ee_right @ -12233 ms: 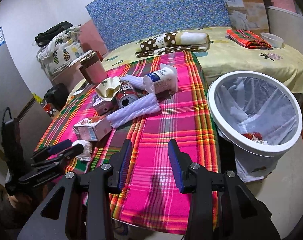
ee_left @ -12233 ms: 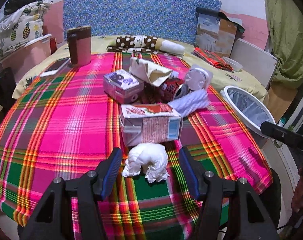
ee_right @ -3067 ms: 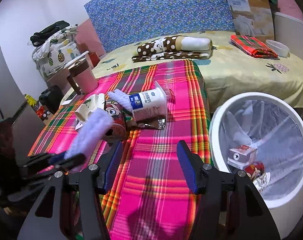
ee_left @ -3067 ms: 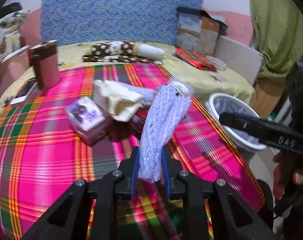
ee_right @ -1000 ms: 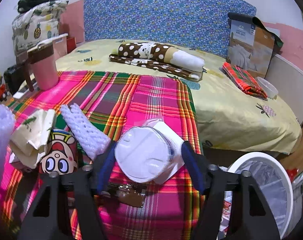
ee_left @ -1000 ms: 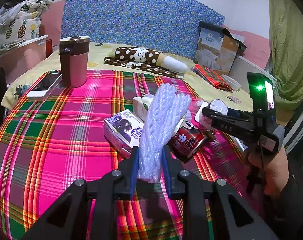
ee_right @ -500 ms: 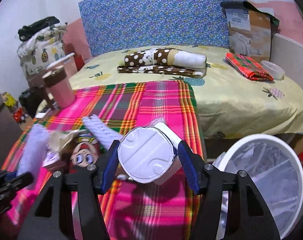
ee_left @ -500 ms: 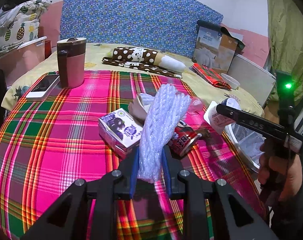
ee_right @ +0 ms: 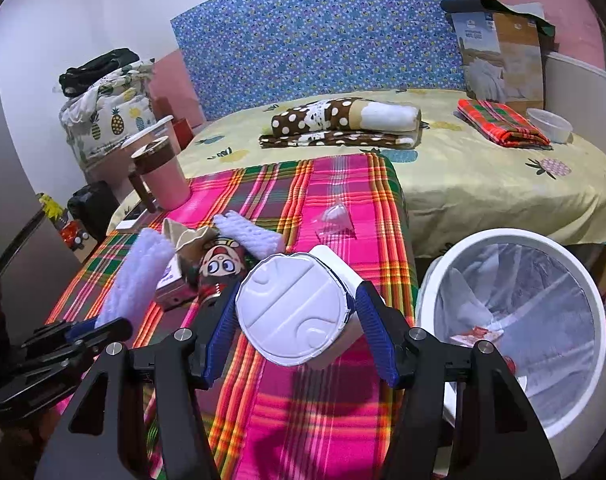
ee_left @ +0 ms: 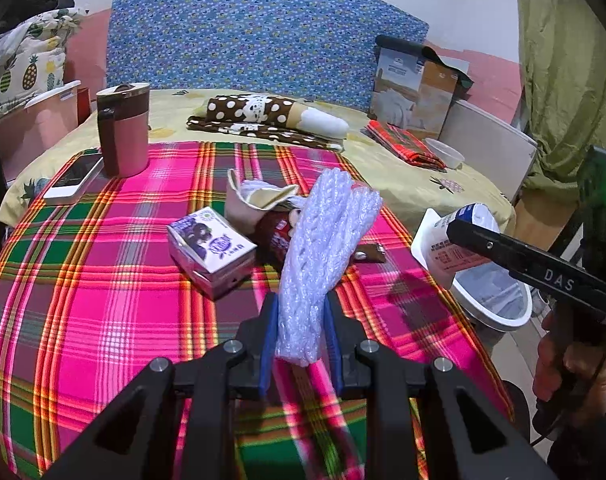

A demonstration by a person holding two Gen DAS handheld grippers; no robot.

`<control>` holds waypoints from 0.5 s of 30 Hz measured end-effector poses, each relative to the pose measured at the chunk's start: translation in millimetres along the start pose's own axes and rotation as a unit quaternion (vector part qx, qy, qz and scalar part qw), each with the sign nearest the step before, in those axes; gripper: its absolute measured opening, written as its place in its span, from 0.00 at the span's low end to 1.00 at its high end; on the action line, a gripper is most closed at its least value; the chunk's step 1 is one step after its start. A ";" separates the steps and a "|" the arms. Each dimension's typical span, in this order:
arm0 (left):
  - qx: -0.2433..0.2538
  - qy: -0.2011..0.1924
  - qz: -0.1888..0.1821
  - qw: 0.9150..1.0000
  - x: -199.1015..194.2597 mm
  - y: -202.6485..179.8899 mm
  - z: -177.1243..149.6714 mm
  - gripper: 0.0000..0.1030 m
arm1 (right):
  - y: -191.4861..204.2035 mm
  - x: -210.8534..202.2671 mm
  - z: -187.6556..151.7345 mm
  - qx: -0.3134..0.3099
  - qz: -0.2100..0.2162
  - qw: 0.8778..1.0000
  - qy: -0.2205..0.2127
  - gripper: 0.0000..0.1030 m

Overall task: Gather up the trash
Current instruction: 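Carry the sleeve and bottle over the white bin and open both tools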

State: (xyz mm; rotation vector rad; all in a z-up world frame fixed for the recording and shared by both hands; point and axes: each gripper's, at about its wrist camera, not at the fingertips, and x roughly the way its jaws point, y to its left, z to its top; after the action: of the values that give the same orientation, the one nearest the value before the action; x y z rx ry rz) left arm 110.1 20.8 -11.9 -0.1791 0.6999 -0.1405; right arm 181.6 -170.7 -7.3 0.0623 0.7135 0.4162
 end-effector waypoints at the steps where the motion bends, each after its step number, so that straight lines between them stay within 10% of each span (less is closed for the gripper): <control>1: 0.001 0.001 -0.001 1.000 -0.2 -2.6 -0.5 0.23 | 0.2 -1.7 -0.9 0.000 0.001 1.000 -0.001 0.58; 15: 0.021 0.019 -0.019 0.999 9.5 -39.7 -3.2 0.23 | -13.5 -20.6 -12.3 0.016 -0.006 1.000 -0.013 0.58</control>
State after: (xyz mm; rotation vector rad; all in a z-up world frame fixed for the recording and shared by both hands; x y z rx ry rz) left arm 112.6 -20.1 -12.0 -0.1499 0.7306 -0.1957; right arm 164.4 -192.2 -6.5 0.0941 0.6958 0.3916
